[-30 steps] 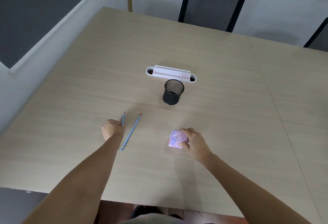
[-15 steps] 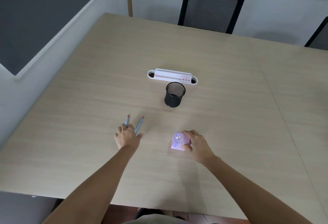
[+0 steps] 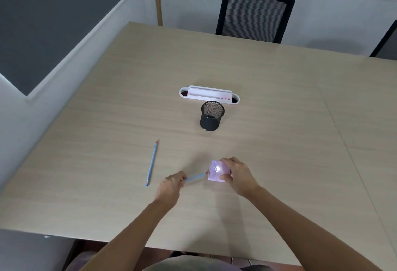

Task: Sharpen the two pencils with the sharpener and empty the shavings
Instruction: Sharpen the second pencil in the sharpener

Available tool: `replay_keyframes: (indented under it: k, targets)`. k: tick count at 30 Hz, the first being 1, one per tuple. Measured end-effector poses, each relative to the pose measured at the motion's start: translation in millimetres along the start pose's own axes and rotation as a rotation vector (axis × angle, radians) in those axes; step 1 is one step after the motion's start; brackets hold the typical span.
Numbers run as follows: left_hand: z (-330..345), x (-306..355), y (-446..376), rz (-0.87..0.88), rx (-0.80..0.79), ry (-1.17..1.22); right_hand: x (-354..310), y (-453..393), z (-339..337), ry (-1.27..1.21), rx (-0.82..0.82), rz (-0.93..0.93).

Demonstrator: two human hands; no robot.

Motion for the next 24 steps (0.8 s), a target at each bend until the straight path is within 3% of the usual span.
replay_keyframes:
  k: [10,16,24]
  targets:
    - [-14.1,11.4,-18.8,0.145,0.063,0.001,-2.2,1.0,-1.6,0.001,0.009,-0.007]
    - [-19.9,12.6,-30.2,0.147,0.057,-0.147,-3.0,0.7,-1.7,-0.002,0.013,-0.004]
    - [-12.0,33.9,-49.3,0.129,-0.021,-0.169,-4.2,0.7,-1.2,-0.001,0.018,-0.015]
Point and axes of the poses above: each hand's wrist, its own y-axis away from the middle knuckle, its own z-axis out of the palm, x = y × z, the point moved 8 cm from there along -y, towards the middle knuckle
